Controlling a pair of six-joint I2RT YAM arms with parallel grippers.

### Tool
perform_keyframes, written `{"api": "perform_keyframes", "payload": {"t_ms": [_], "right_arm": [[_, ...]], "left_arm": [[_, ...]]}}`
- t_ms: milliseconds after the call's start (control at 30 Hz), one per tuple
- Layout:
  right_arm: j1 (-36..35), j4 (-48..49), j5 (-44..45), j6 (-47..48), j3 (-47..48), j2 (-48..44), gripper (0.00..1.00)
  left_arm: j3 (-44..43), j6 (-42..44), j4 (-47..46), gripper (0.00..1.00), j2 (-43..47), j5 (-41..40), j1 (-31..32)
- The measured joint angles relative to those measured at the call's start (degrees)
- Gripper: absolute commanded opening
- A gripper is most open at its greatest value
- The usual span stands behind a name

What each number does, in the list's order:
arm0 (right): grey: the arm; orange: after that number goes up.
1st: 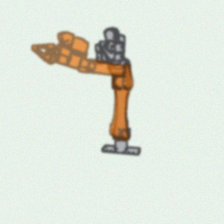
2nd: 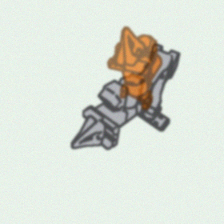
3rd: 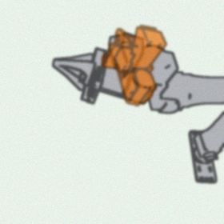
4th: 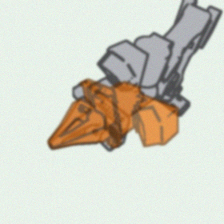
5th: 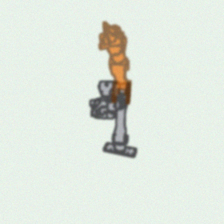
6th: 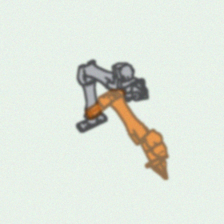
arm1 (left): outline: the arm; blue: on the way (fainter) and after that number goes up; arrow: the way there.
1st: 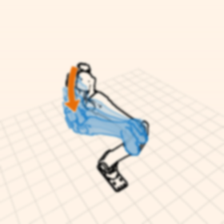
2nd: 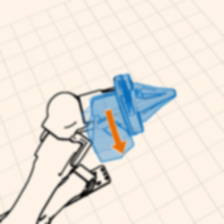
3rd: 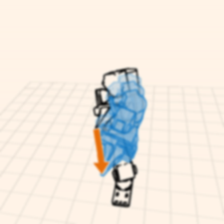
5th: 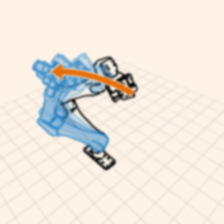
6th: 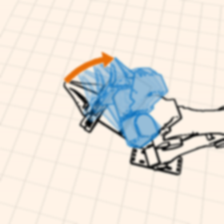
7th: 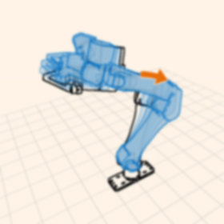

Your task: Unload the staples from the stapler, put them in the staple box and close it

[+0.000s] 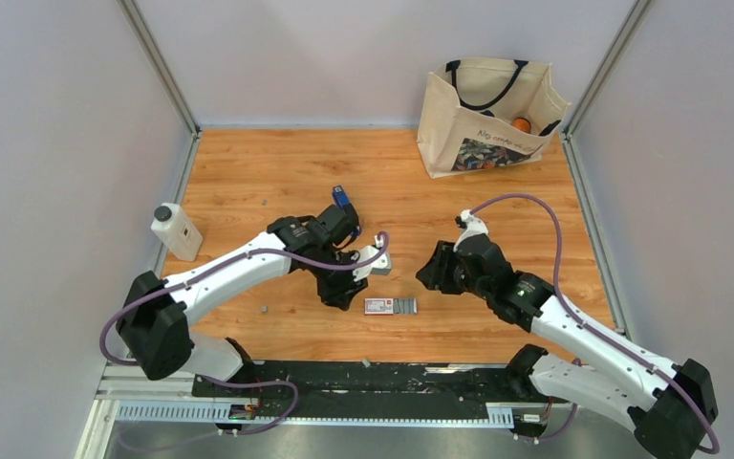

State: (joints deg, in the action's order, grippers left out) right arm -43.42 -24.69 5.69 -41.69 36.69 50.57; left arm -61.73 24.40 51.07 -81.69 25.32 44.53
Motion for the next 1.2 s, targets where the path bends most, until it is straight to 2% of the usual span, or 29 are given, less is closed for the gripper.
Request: {"api": "perform_keyframes", "payload": {"t_ms": [100, 200, 367, 533, 867, 1200], "right_arm": [[-0.96, 1.18, -3.61, 1.2, -1.11, 1.18, 0.5], [-6.51, 1.38, -4.55, 2.51, -0.94, 4.87, 0.5], [-19.87, 1.09, -2.16, 3.39, -0.24, 12.98, 0.5], [-27.91, 1.14, 1.42, 3.41, 3.08, 19.41, 0.51], [-36.85, 3.63, 3.41, 3.41, 11.23, 32.79, 0.54], [-38.97, 3.48, 4.37, 3.37, 13.53, 37.55, 0.5]], "left_arm": [[0.11, 1.57, 1.33, 0.38, 2.43, 2.58, 0.5], [-0.85, 1.25, 1.49, 0.38, 2.62, 5.68, -4.2], [-4.79, -0.17, 1.55, 0.38, 0.13, 8.11, -14.19], [-4.81, -0.72, 2.69, 0.38, -0.04, 8.94, -19.58], [-3.76, -0.94, 4.63, 0.41, -0.17, 9.75, -22.12], [-2.1, -1.18, 5.07, 0.49, 2.27, 9.51, -22.14]]}}
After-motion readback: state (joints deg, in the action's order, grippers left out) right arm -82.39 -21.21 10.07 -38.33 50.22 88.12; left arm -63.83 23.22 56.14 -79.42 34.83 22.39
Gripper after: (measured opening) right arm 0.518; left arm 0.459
